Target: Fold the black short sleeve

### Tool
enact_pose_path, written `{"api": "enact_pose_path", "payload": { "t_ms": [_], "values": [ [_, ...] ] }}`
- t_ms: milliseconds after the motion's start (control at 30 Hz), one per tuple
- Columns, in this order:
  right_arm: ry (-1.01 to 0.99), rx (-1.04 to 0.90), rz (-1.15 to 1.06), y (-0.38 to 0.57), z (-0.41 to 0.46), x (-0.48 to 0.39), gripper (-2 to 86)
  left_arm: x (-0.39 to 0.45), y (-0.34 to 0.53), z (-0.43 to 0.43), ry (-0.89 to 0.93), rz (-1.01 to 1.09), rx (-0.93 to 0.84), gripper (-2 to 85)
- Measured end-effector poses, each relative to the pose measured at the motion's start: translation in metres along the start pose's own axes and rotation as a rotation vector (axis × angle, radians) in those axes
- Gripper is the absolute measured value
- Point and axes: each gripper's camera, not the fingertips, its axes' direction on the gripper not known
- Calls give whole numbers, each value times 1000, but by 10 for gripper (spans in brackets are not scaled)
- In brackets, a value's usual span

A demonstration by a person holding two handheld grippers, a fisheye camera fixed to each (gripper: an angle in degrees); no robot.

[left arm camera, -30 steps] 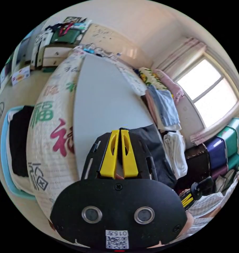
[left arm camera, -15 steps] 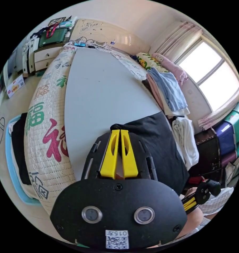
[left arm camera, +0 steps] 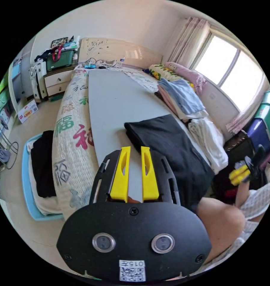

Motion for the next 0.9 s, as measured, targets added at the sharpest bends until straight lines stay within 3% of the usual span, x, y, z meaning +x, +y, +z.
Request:
{"api": "enact_pose_path", "payload": {
  "t_ms": [67, 300, 433, 667, 900],
  "values": [
    [164, -71, 122, 33, -20, 30, 62, 27, 50, -26, 133, 19, 34, 64],
    [235, -171, 282, 117, -67, 68, 39, 111, 149, -42, 291, 156, -2, 44],
    [252, -169, 327, 160, -110, 70, 2, 148, 162, -34, 184, 240, -99, 28],
    [368, -142, 332, 210, -192, 41, -8, 190, 189, -53, -13, 306, -41, 2],
    [531, -90, 404, 265, -291, -26, -9, 211, 211, -69, -81, 243, 16, -1]
  ]
}}
